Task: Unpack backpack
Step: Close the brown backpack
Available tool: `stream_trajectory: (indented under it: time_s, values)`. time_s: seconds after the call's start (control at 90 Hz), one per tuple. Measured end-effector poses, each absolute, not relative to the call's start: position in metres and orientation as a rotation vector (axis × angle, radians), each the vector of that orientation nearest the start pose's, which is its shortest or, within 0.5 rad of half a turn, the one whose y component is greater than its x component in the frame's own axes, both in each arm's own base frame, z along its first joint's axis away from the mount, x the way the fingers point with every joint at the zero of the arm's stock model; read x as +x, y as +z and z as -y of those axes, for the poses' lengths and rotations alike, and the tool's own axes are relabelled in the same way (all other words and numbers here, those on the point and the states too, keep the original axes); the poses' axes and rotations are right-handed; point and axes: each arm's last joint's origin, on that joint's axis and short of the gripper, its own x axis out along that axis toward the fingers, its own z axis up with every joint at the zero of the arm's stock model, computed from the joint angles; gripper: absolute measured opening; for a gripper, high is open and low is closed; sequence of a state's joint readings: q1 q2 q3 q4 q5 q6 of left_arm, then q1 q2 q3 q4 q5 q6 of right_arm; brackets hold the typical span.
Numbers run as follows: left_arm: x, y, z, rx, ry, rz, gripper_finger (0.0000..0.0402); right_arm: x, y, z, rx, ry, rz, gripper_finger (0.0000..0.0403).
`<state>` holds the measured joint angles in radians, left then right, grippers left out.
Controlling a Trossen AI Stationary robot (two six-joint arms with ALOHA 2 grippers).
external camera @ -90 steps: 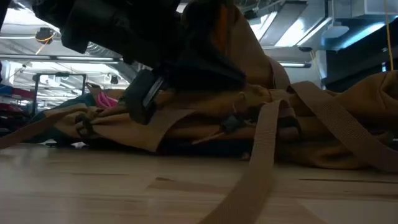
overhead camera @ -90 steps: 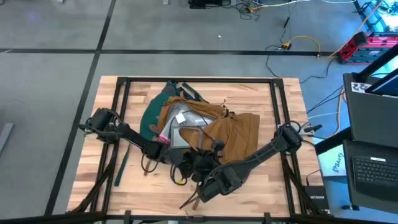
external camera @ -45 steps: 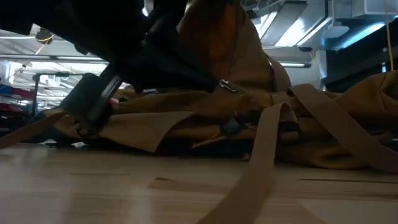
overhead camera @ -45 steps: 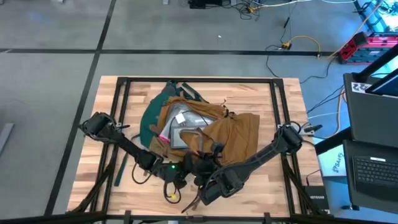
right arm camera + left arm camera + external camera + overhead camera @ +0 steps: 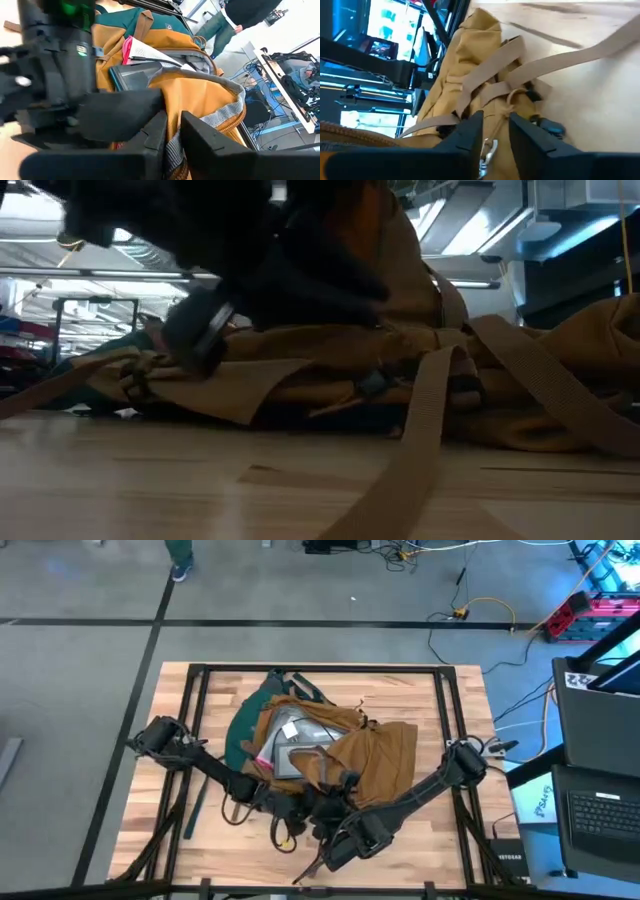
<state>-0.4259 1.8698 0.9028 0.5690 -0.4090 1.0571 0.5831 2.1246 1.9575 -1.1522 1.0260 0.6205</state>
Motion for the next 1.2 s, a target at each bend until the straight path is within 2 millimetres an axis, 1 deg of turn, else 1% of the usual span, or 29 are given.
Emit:
stream_trajectory:
  time_s: [0.2, 0.433, 0.533, 0.6, 0.667, 0.867, 0.933, 0.978, 1.078, 1.156, 1.2]
  values:
    - [0.353, 0.154, 0.131, 1.187, -0.230, -0.322, 0.0146, 0.373, 0.266, -0.216, -0.401, -0.622, -0.741, 0.0042]
    - [0.361, 0.148, 0.113, 1.170, -0.227, -0.350, 0.0185, 0.374, 0.266, -0.215, -0.396, -0.624, -0.738, 0.0042]
    - [0.363, 0.148, 0.107, 1.143, -0.242, -0.346, 0.0186, 0.374, 0.266, -0.215, -0.396, -0.625, -0.738, 0.0042]
    - [0.364, 0.148, 0.102, 1.082, -0.224, -0.351, 0.0177, 0.375, 0.267, -0.217, -0.357, -0.610, -0.730, 0.0042]
    - [0.366, 0.149, 0.097, 1.056, -0.201, -0.356, 0.0157, 0.374, 0.266, -0.218, -0.367, -0.605, -0.739, 0.0042]
    - [0.369, 0.146, 0.080, 0.977, -0.200, -0.398, 0.0052, 0.374, 0.265, -0.218, -0.362, -0.596, -0.750, 0.0042]
    - [0.370, 0.145, 0.075, 0.958, -0.206, -0.409, 0.0024, 0.374, 0.265, -0.218, -0.363, -0.596, -0.752, 0.0042]
    - [0.370, 0.145, 0.074, 0.945, -0.202, -0.414, 0.0017, 0.373, 0.265, -0.218, -0.364, -0.596, -0.753, 0.0042]
    - [0.370, 0.144, 0.072, 0.922, -0.195, -0.419, 0.0016, 0.373, 0.265, -0.218, -0.364, -0.594, -0.757, 0.0042]
    - [0.370, 0.145, 0.076, 0.926, -0.199, -0.415, 0.0016, 0.373, 0.265, -0.218, -0.367, -0.594, -0.758, 0.0042]
    - [0.369, 0.145, 0.079, 0.930, -0.200, -0.413, 0.0016, 0.371, 0.266, -0.221, -0.385, -0.586, -0.755, 0.0042]
